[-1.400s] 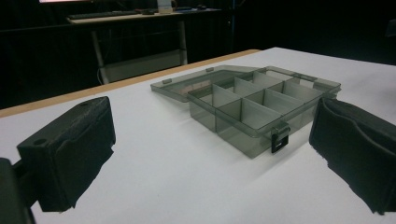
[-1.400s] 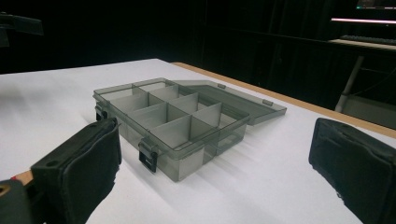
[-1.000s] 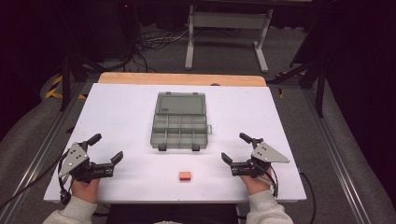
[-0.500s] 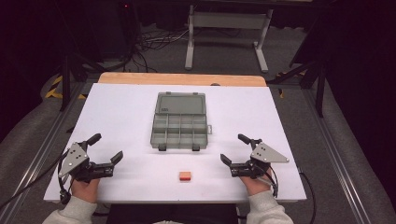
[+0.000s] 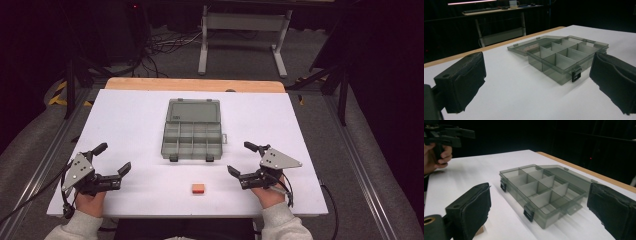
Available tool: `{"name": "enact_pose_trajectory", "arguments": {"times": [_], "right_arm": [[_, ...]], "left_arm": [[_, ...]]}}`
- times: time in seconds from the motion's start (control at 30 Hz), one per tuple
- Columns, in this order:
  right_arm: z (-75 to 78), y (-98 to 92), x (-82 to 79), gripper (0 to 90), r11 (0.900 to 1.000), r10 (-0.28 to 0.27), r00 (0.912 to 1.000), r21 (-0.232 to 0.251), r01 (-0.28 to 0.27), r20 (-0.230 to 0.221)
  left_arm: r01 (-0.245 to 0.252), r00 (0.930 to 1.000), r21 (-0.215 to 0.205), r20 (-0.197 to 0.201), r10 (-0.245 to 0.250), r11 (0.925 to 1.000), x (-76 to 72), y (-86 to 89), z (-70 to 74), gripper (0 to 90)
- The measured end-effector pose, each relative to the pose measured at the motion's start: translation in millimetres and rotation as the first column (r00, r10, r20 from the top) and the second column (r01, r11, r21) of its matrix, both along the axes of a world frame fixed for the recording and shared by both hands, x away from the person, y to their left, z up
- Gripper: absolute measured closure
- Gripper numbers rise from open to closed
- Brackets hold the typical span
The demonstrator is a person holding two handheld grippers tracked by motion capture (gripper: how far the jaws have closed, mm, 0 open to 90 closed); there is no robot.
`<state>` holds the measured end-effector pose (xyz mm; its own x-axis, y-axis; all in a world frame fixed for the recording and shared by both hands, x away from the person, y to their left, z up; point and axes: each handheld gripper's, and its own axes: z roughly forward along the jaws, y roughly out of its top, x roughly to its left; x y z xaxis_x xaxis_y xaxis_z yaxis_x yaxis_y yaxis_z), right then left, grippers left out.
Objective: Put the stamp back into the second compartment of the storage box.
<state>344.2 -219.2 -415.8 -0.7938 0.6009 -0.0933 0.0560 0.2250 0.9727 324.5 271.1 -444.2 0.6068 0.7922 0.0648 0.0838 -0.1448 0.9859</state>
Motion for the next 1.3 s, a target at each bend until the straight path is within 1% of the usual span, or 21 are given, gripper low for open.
{"name": "enact_pose_trajectory", "arguments": {"times": [0.23, 0.37, 0.43, 0.5, 0.73, 0.9, 1.0, 1.23, 1.3], "right_arm": [[9.8, 17.2, 4.6, 6.0, 0.998, 0.053, 0.9986, -0.019, -0.053, 0.000], [13.9, 27.1, 8.7, 6.1, 0.995, 0.085, 0.9964, -0.045, -0.085, -0.001], [14.8, 29.5, 9.6, 6.2, 0.995, 0.091, 0.9959, -0.051, -0.091, -0.001], [17.2, 37.7, 12.4, 6.2, 0.992, 0.111, 0.9938, -0.065, -0.111, -0.007], [19.8, 49.6, 17.8, 6.2, 0.987, 0.138, 0.9903, -0.084, -0.139, -0.021], [23.6, 59.9, 18.8, 6.4, 0.981, 0.163, 0.9861, -0.102, -0.166, -0.031], [24.3, 62.3, 19.3, 6.5, 0.980, 0.164, 0.9857, -0.107, -0.167, -0.036], [25.2, 74.3, 22.4, 6.5, 0.975, 0.171, 0.9839, -0.138, -0.176, -0.053], [25.4, 76.8, 22.9, 6.4, 0.974, 0.172, 0.9832, -0.139, -0.179, -0.062]], "left_arm": [[-0.001, 1.0000, 0.001, 0.001, 0.001, 1.0000, 0.0, -0.2, 0.0, 1.4], [-0.001, 1.0000, 0.001, 0.001, 0.001, 1.0000, 0.2, 0.6, 0.0, 1.4], [-0.003, 1.0000, 0.002, 0.000, 0.003, 1.0000, 0.3, 0.7, -0.1, 1.4], [-0.003, 1.0000, 0.001, -0.001, 0.003, 1.0000, 0.3, 0.8, -0.2, 1.4], [-0.004, 1.0000, 0.002, 0.001, 0.004, 1.0000, 0.1, 1.0, 0.1, 1.4], [-0.003, 1.0000, 0.002, -0.001, 0.003, 1.0000, 0.4, 0.9, -0.2, 1.4], [-0.003, 1.0000, 0.003, -0.001, 0.003, 1.0000, 0.4, 0.9, -0.1, 1.4], [-0.001, 1.0000, 0.004, -0.002, 0.001, 1.0000, 0.5, 0.9, -0.2, 1.4], [-0.002, 1.0000, 0.004, -0.002, 0.002, 1.0000, 0.3, 0.7, -0.2, 1.4]]}}
